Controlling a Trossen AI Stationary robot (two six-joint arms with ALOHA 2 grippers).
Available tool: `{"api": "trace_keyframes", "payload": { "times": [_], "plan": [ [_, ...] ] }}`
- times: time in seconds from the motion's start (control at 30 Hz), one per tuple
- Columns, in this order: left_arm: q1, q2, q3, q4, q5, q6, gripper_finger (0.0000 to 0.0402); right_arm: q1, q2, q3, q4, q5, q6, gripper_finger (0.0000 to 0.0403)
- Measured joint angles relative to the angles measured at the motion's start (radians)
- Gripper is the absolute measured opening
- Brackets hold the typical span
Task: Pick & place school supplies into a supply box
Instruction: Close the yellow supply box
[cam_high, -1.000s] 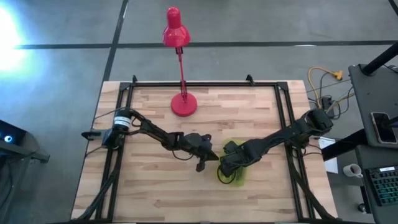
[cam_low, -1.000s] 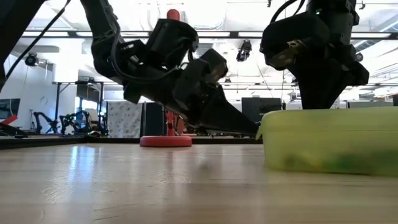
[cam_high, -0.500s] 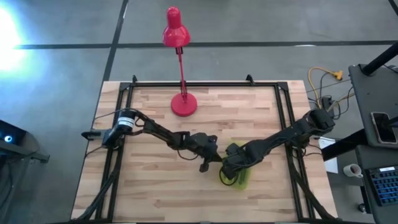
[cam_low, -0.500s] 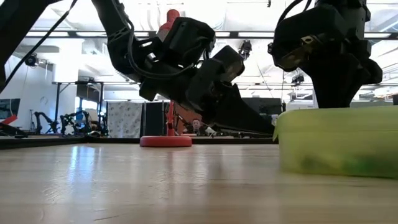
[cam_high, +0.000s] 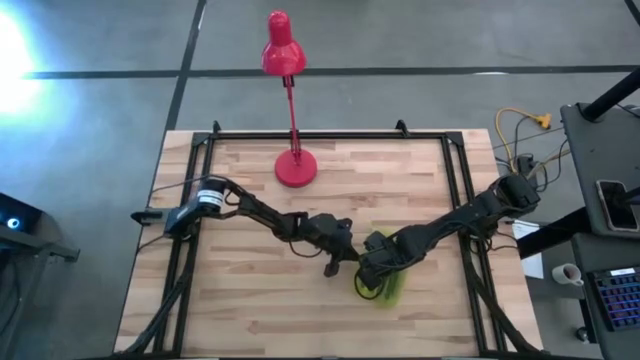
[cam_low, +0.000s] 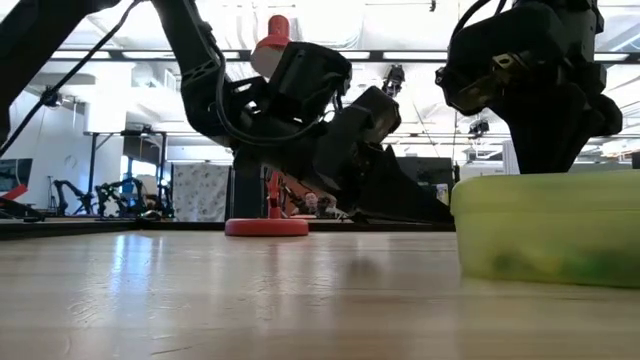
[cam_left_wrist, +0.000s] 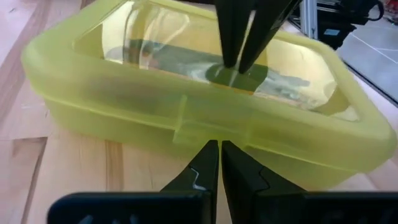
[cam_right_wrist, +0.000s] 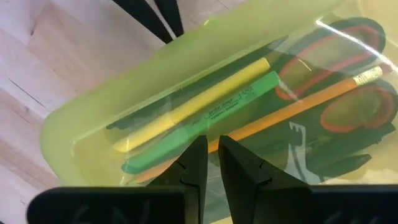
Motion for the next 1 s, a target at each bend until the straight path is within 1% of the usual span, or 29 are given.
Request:
{"api": "trace_keyframes", "payload": {
  "times": [0.23,0.37,0.7,0.73,0.9,1.0],
  "plan": [
    [-0.006,0.060,0.069,-0.029,-0.024,-0.022,0.0006,0.000,0.000,-0.006,0.013,-0.011,-0.003,0.0038],
    [-0.006,0.060,0.086,-0.068,-0.023,-0.022,0.0006,0.000,0.000,-0.006,0.016,-0.013,-0.003,0.0038],
    [0.031,-0.014,-0.090,-0.029,-0.042,-0.038,0.0006,-0.003,0.000,-0.005,0.044,0.013,-0.004,0.0038],
    [0.031,-0.031,-0.103,-0.027,-0.054,-0.041,0.0006,-0.003,0.000,-0.005,0.044,0.012,-0.004,0.0038],
    [0.035,-0.104,-0.156,-0.059,-0.199,-0.037,0.0006,-0.003,0.000,-0.005,0.045,0.008,-0.013,0.0038],
    [0.041,-0.146,-0.184,-0.056,-0.208,-0.031,0.0006,-0.014,0.000,-0.005,0.045,0.001,-0.048,0.0038]
  ]
}}
